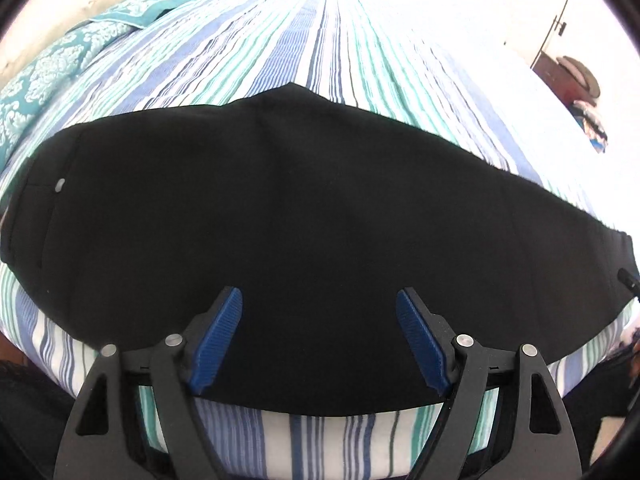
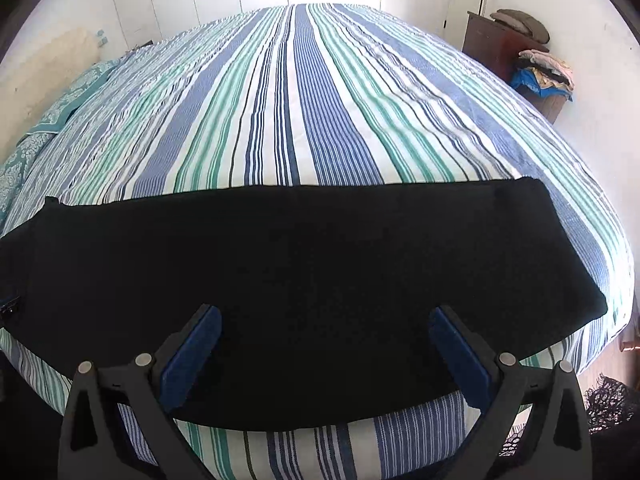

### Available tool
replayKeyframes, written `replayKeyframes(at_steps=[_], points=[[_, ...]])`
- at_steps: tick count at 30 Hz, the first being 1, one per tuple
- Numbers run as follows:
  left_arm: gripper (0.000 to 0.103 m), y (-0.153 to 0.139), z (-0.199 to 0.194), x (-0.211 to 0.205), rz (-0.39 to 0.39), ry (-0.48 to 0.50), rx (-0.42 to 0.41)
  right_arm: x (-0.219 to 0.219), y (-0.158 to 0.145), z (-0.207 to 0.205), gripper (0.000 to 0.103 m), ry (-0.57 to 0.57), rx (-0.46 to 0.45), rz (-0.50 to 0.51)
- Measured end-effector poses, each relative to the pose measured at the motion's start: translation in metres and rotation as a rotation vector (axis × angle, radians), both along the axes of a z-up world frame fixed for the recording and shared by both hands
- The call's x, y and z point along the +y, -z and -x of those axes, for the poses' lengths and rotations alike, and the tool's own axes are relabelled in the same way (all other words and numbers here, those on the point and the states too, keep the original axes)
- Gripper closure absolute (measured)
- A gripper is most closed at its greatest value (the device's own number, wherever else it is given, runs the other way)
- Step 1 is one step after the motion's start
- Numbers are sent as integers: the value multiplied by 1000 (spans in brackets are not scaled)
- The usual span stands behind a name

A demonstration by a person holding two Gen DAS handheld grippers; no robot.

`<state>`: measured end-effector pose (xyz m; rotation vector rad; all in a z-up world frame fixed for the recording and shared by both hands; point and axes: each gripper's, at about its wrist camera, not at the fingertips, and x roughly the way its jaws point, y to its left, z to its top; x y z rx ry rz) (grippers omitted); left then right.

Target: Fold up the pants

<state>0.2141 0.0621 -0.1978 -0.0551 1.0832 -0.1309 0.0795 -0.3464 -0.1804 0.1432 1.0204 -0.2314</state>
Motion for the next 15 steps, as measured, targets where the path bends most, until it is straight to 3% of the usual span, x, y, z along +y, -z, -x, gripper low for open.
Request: replayKeyframes(at_steps=[2, 5, 8, 15], points=[[21, 1, 0, -2, 5, -12, -11, 1, 2, 0, 0, -2, 10, 7], [21, 18, -6, -8, -46, -3, 43, 0, 28, -3, 0, 6, 108, -24], [16, 22, -5, -14, -90, 15, 25, 6, 30, 0, 0, -15, 59, 31], [14, 25, -8, -15, -81, 8, 22, 3, 33, 7, 0, -8, 15, 18]])
